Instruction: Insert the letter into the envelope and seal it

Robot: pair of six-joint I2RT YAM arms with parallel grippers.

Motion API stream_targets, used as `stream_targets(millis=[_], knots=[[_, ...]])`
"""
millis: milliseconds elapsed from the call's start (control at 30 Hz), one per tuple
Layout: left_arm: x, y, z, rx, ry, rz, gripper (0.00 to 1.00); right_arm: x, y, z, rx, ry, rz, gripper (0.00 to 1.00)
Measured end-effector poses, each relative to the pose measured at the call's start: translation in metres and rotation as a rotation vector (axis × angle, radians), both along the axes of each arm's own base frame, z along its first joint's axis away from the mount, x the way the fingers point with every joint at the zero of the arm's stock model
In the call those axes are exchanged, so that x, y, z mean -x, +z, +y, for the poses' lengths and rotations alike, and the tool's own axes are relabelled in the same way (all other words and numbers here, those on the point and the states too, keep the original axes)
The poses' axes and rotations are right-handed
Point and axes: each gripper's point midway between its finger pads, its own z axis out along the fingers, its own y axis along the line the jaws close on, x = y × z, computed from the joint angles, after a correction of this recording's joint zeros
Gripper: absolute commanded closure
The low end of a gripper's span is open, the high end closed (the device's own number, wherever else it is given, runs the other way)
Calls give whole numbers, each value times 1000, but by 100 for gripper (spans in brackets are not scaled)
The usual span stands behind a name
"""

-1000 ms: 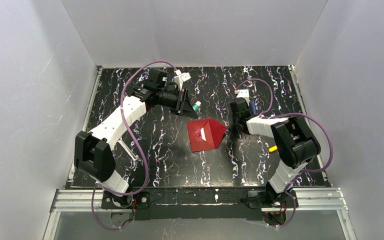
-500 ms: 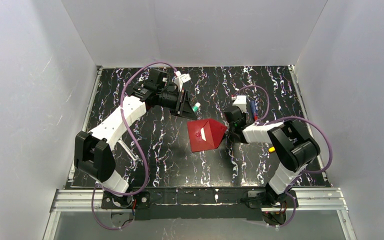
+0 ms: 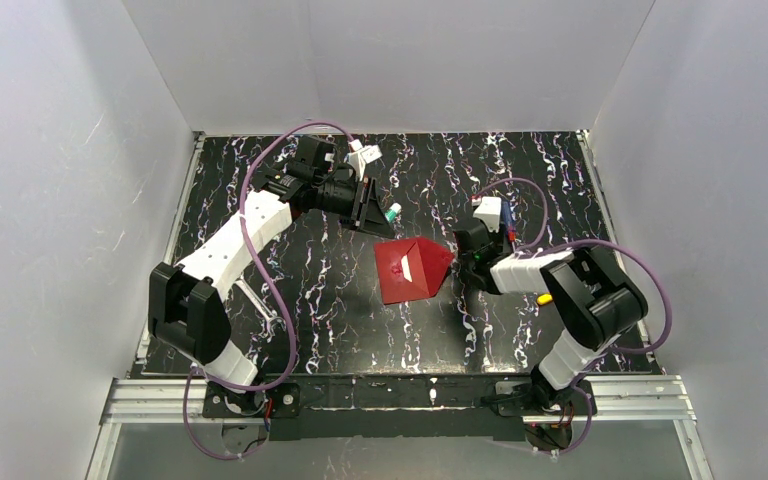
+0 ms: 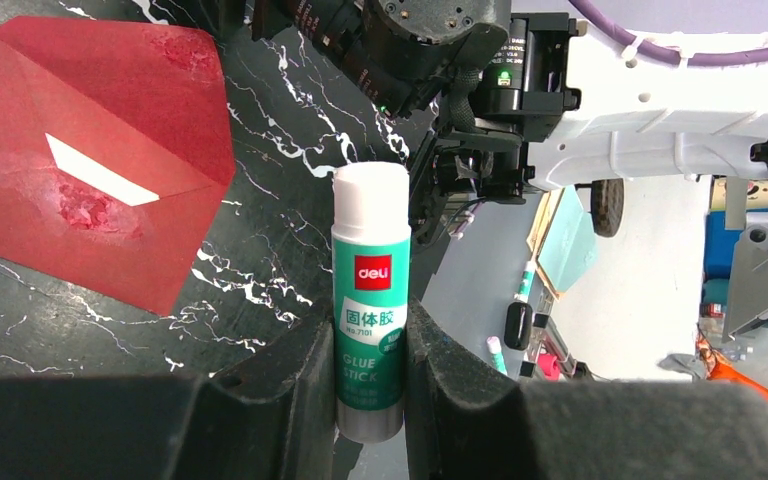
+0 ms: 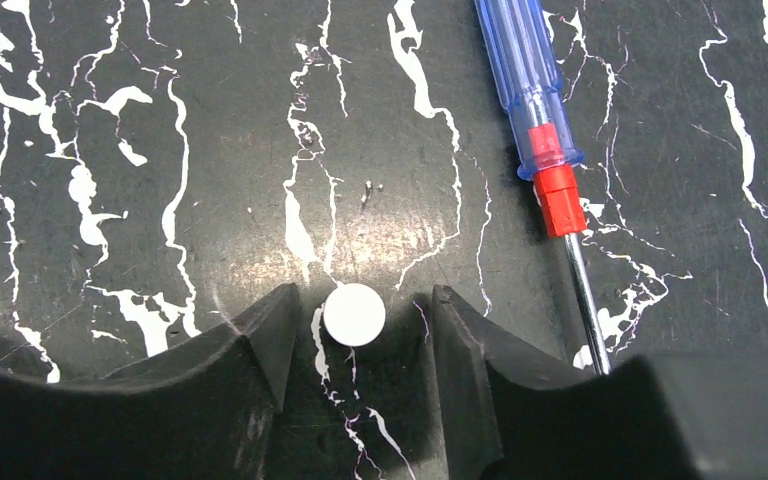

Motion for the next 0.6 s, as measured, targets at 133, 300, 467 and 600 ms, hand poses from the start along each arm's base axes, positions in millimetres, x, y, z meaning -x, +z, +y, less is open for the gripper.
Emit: stream_targets(millis=[133,300,467,600], knots=[[0,0,0,0,1,3,100,2,6,1,-20,1,-5,34],[-2,2,-1,7,7,1,100,7,34,3,-78,-5,-21,27],[-7,9,-5,32,20,-21,100,8,95,18,-217,21,-81,23],[-10,17,-7,62,32,-54,100,12,145,54,-395,172,-99,22]])
